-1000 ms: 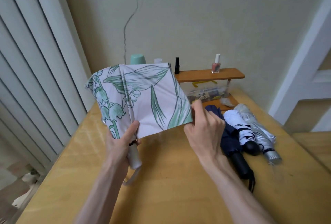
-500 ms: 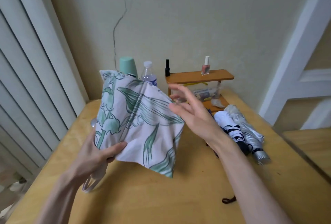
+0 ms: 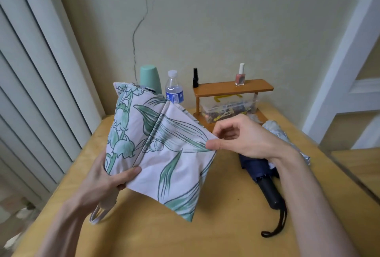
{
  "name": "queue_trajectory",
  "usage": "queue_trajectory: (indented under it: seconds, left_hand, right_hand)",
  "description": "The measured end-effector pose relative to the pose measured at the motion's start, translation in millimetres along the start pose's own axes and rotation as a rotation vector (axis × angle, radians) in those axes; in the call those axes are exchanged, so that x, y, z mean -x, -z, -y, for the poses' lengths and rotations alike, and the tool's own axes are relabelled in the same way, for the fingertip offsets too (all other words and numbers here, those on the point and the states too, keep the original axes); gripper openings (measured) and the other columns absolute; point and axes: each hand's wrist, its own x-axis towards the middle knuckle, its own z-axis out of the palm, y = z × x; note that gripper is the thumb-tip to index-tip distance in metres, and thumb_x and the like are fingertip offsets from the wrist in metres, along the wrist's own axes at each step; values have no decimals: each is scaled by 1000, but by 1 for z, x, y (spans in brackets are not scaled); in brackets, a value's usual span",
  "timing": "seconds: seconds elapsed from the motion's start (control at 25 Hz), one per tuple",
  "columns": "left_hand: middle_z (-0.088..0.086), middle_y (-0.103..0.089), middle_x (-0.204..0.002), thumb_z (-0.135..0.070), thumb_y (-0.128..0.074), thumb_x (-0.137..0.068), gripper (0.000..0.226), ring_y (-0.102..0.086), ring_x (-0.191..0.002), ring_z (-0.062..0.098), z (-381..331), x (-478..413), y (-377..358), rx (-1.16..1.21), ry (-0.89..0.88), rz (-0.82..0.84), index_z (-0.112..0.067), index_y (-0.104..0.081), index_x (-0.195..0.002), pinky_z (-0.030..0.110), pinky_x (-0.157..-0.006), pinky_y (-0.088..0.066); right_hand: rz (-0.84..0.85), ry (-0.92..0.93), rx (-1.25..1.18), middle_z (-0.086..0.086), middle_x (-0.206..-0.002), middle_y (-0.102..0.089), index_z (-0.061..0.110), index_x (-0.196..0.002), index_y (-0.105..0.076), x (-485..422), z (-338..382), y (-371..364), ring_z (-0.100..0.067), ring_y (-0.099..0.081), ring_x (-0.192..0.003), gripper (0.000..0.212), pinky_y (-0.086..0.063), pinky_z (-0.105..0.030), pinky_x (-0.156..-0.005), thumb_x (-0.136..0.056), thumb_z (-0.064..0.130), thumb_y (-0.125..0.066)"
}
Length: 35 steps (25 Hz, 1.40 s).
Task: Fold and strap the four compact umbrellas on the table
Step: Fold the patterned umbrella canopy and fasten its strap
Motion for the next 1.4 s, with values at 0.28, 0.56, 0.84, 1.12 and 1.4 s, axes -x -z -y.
queue_trajectory:
  seconds: [0.28,0.56,0.84,1.12,1.4]
  left_hand:
    - [13,-78,-95,-43,-93,-49,80,-67,-66,22,2,-2,-5,85,-33,16,-13,-67,-118,31,-52,-54]
    - [13,-77,-89,-36,-97,-58,72,-67,-63,27,15,-12,-13,141,-46,-105,-9,-64,-116,37,-59,-60]
    - [4,-80,-104,-16,-102,-64,78,-79,-86,23,17,-16,-23,223,-67,-187,-14,-61,-130,31,-63,-62]
    - [7,-74,-83,-25,-98,-65,67,-60,-60,21,17,-17,-36,261,-36,-147,-14,-62,-121,32,-54,-54]
    - [-9,-71,-106,-36,-71,-42,91,-66,-77,-2,11,-13,-41,141,-16,103,-23,-55,-130,15,-73,-55]
  right_hand:
    - [-64,24,-120,-4,-95,-82,13,-99,-82,-7,-18,1,-16,-77,-87,9,-59,-26,-76,-91,11,-79]
    - [-272,-61,-425,8,-121,-76,34,-139,-59,-15,-5,-22,-8,-71,-115,52,-60,-31,-94,-91,34,-81]
    - [-664,-137,-475,10,-102,-81,19,-118,-76,-35,-9,-54,-5,-76,-99,23,-61,-28,-94,-96,15,-76]
    - [-620,-45,-421,-27,-97,-74,5,-88,-71,-36,-5,-60,-34,-70,-89,35,-48,-38,-80,-99,38,-73]
    - [-334,111,-332,-18,-98,-78,-3,-92,-73,-48,54,-51,-21,-69,-91,21,-53,-38,-83,-101,13,-65]
